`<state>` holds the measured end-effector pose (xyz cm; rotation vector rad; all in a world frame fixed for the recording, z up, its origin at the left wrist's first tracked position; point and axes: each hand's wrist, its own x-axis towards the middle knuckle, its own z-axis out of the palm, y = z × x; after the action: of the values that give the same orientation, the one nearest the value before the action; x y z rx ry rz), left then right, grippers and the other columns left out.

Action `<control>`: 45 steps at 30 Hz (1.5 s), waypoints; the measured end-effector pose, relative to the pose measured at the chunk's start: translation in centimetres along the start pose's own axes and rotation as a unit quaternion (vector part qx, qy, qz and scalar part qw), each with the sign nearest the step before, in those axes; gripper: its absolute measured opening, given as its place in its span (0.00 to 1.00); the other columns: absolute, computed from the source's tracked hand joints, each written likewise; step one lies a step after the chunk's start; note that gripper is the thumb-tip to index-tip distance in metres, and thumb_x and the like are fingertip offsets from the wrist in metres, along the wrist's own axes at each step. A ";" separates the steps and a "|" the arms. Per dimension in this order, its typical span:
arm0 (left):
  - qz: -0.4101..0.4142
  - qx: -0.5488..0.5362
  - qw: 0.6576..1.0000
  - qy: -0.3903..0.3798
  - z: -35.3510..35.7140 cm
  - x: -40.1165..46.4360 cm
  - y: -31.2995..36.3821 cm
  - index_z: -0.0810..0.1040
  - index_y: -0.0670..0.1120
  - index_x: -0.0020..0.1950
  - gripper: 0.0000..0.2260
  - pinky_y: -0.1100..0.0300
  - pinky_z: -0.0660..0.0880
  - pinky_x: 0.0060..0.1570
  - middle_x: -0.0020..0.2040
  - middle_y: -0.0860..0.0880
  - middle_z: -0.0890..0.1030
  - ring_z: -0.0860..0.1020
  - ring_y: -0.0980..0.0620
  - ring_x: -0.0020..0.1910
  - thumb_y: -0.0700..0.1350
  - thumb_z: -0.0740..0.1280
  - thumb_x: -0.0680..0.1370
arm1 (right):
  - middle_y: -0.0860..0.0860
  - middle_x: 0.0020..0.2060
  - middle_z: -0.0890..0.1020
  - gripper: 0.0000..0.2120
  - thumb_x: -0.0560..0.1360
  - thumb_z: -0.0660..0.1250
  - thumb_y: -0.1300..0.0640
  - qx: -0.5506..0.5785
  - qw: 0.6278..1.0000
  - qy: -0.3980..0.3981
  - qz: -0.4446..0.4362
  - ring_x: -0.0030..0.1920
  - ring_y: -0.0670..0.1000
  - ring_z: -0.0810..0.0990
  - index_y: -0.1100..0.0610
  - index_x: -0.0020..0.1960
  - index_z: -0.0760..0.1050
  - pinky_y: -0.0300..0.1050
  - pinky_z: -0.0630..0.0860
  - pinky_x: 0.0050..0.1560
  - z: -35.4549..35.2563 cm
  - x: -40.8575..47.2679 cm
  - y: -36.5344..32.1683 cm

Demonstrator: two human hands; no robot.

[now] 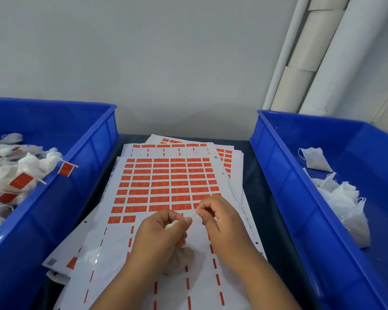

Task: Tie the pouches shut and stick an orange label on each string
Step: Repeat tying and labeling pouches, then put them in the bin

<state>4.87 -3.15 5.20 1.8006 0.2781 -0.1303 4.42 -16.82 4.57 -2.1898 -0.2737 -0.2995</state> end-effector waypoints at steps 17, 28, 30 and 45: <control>-0.026 -0.046 0.992 -0.111 -0.6 -1.4 1.1 0.83 0.49 0.28 0.14 0.62 0.76 0.30 0.36 0.56 0.80 0.79 0.47 0.43 0.42 0.68 0.74 | 0.31 0.43 0.73 0.04 0.75 0.57 0.45 0.007 0.996 0.088 -0.022 0.53 0.30 0.72 0.37 0.42 0.66 0.20 0.68 0.50 0.2 0.2 0.9; 0.048 -0.190 0.979 -0.060 -1.0 -1.5 1.1 0.84 0.53 0.38 0.04 0.55 0.78 0.42 0.37 0.50 0.84 0.82 0.51 0.36 0.49 0.69 0.67 | 0.27 0.54 0.71 0.15 0.74 0.64 0.40 0.123 0.987 0.100 0.037 0.58 0.32 0.71 0.34 0.59 0.65 0.25 0.70 0.54 0.1 0.0 -0.6; 0.060 -0.207 0.976 -0.039 -1.3 -1.3 1.0 0.84 0.54 0.38 0.07 0.57 0.77 0.43 0.38 0.50 0.84 0.82 0.53 0.39 0.51 0.67 0.65 | 0.28 0.57 0.72 0.27 0.67 0.64 0.31 0.176 0.983 -0.002 0.057 0.60 0.33 0.72 0.32 0.63 0.61 0.31 0.72 0.59 0.3 -0.3 -1.0; 0.036 -0.260 0.959 0.109 -1.8 0.4 0.1 0.80 0.51 0.42 0.07 0.66 0.73 0.38 0.38 0.59 0.83 0.82 0.57 0.38 0.52 0.65 0.74 | 0.39 0.36 0.83 0.14 0.74 0.60 0.48 0.222 0.940 -0.202 0.162 0.45 0.39 0.80 0.41 0.34 0.80 0.32 0.75 0.45 1.5 -0.7 -2.4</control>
<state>5.15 -1.42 5.69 1.2968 0.3647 0.1828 3.24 -14.32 5.32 -1.7881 -0.1781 0.3715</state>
